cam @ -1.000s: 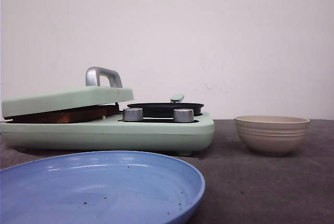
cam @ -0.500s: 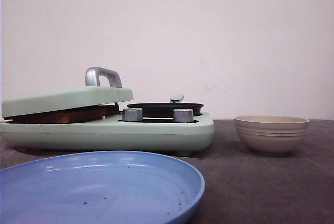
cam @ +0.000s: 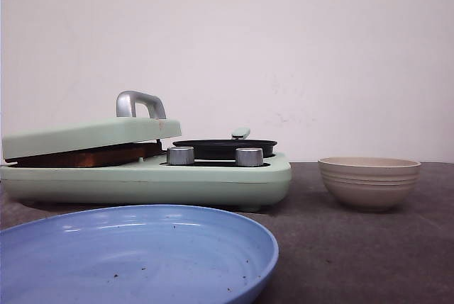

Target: Make breakfast with bread and shrimp

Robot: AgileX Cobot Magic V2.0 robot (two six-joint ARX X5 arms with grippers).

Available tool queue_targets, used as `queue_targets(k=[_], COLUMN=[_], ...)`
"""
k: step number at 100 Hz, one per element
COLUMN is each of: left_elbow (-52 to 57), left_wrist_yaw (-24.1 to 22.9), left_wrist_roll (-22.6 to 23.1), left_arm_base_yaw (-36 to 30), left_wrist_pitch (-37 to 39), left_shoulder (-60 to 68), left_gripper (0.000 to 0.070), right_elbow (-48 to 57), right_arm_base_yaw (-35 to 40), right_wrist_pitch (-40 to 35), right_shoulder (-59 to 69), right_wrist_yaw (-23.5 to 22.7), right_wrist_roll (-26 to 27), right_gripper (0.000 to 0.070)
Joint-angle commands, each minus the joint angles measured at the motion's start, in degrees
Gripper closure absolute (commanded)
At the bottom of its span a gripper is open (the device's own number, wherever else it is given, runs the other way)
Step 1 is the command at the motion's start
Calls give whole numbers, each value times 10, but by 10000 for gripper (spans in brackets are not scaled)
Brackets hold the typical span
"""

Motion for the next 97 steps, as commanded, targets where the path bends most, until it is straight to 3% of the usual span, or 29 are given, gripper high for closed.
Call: queue_targets(k=[1, 97], left_elbow=[-10, -10], left_wrist_yaw=[0, 0], left_wrist_roll=[3, 3], left_arm_base_yaw=[1, 1], left_wrist_pitch=[-3, -3], left_shoulder=[-1, -1], left_gripper=[700, 700], right_elbow=[-2, -2], right_arm_base_yaw=[-1, -1], right_wrist_pitch=[12, 23], right_shoulder=[0, 0], right_wrist_yaw=[-1, -1], right_wrist_roll=[1, 1], right_gripper=[700, 700])
